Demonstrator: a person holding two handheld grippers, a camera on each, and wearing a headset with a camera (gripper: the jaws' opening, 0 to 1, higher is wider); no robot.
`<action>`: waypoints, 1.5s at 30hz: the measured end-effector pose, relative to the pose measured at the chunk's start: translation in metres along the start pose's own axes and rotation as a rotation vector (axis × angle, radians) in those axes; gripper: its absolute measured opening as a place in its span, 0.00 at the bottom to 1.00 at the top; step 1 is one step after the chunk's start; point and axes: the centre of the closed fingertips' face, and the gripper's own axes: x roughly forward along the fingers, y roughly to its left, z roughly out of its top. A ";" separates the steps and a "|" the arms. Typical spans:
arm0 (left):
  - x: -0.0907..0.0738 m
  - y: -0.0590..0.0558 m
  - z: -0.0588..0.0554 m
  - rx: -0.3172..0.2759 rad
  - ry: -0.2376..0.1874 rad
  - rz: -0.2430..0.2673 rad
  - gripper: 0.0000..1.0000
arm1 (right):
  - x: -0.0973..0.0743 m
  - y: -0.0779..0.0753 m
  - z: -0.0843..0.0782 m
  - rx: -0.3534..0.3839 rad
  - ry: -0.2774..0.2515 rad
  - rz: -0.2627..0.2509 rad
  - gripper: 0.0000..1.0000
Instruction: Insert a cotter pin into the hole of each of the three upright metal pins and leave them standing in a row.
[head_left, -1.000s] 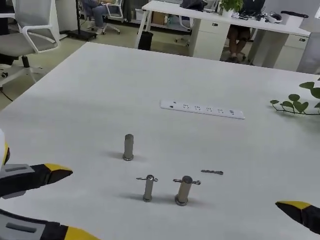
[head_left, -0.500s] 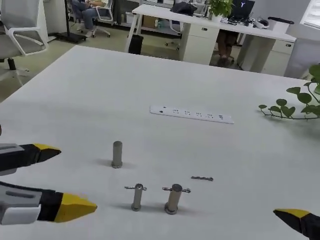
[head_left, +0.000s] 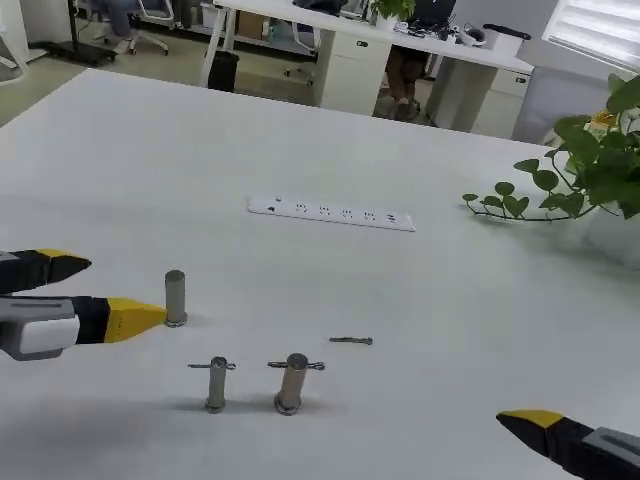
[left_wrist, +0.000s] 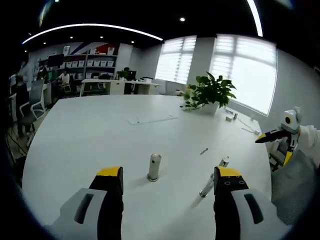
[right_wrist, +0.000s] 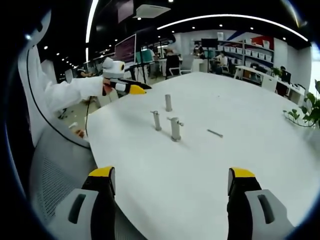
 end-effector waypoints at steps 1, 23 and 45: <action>0.004 0.000 0.002 0.001 -0.013 0.003 0.67 | 0.000 0.000 0.000 0.003 0.000 -0.002 0.91; 0.064 0.012 -0.017 0.028 0.030 0.019 0.52 | -0.002 -0.006 -0.003 0.055 0.008 -0.030 0.89; 0.076 0.016 -0.025 0.034 0.042 0.022 0.23 | -0.005 -0.005 -0.007 0.068 0.031 -0.037 0.88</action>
